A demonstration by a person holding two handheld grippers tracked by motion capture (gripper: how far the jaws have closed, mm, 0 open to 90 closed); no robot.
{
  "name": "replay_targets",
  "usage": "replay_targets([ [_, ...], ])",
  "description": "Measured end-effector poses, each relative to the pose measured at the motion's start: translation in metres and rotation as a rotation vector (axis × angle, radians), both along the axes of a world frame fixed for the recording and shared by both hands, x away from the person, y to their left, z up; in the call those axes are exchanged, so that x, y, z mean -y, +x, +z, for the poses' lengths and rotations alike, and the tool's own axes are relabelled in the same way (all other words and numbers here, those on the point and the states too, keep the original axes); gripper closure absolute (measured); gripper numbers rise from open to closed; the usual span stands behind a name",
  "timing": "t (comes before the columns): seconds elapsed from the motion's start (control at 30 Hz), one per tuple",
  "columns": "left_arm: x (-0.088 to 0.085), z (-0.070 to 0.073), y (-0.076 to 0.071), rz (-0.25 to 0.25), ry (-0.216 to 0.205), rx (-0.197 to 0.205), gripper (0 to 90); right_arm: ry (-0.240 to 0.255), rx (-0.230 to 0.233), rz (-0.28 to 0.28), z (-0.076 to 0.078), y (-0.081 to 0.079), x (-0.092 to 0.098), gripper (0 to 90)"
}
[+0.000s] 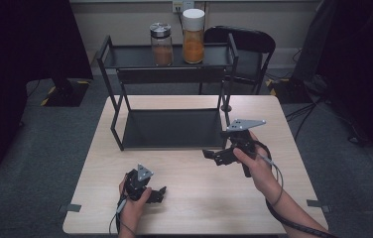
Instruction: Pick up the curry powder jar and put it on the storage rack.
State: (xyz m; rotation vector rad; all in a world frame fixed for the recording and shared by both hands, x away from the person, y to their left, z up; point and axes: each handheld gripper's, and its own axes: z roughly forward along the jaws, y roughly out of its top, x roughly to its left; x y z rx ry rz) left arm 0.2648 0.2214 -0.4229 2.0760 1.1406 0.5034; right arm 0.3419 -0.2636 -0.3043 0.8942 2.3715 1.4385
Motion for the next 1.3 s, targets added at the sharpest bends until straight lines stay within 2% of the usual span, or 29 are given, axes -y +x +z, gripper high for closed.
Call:
replay_targets([
  [0.67, 0.000, 0.000, 0.000, 0.001, 0.001, 0.000, 0.3, -0.030, -0.018, 0.013, -0.025, -0.007, 0.016, 0.8],
  [1.17, 0.000, 0.000, 0.000, 0.002, 0.001, 0.000, 0.3, -0.027, -0.055, 0.000, -0.045, -0.009, 0.041, 0.7],
  [1.3, 0.000, 0.000, 0.000, 0.002, 0.001, 0.000, 0.3, -0.043, -0.060, -0.002, -0.050, -0.010, 0.045, 0.7],
])
